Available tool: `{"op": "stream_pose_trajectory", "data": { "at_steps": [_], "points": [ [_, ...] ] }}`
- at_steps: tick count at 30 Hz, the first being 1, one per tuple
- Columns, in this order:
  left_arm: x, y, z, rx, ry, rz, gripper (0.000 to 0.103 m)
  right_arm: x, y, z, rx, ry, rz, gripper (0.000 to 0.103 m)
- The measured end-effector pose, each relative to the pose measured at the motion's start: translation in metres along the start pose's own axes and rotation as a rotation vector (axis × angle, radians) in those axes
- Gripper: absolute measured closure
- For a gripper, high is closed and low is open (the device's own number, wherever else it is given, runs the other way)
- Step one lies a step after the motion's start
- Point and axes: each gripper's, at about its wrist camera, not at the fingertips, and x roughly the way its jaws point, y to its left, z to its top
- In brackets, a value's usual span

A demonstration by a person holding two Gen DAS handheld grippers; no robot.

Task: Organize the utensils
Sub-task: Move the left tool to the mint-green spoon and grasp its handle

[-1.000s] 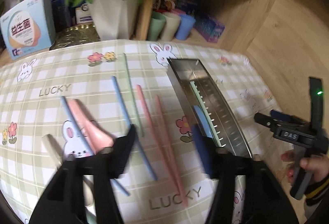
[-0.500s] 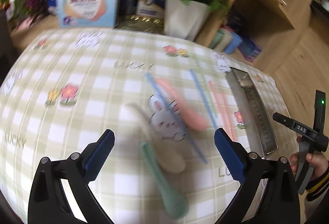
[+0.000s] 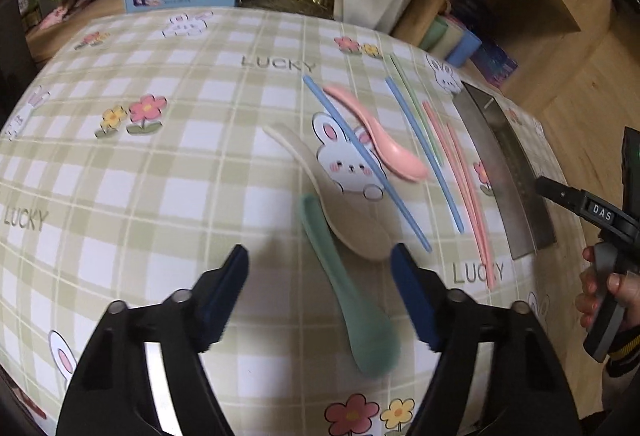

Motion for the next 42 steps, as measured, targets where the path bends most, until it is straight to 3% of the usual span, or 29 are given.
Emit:
{"op": "stream_pose_trajectory", "data": {
  "at_steps": [6,16,23,30,36,39,40,42],
  "points": [
    [0.01,-0.005,-0.007,-0.012,0.058,-0.037,0.059,-0.003,0.008,-0.004,-0.019,-0.006,0.006,0.015],
    [0.021,-0.011,-0.019,-0.019,0.106,-0.052,0.062,-0.007,0.011,-0.004,-0.025,-0.016,0.011,0.015],
    [0.031,-0.013,-0.022,-0.023,0.143,-0.051,0.073,-0.006,0.012,-0.003,-0.03,-0.014,0.016,0.015],
    [0.031,-0.014,-0.023,-0.025,0.136,-0.044,0.074,-0.006,0.012,-0.003,-0.03,-0.013,0.016,0.015],
    [0.025,-0.003,-0.018,-0.063,0.101,-0.026,0.094,-0.006,0.015,-0.002,-0.037,-0.015,0.015,0.015],
    [0.021,0.008,-0.013,-0.091,0.082,-0.001,0.097,-0.005,0.014,-0.002,-0.035,-0.017,0.012,0.015],
    [0.021,0.011,-0.012,-0.095,0.081,0.011,0.103,-0.005,0.015,-0.001,-0.035,-0.017,0.013,0.015],
    [0.022,0.019,-0.011,-0.114,0.092,0.037,0.103,-0.005,0.015,-0.001,-0.038,-0.018,0.015,0.015]
  ]
}}
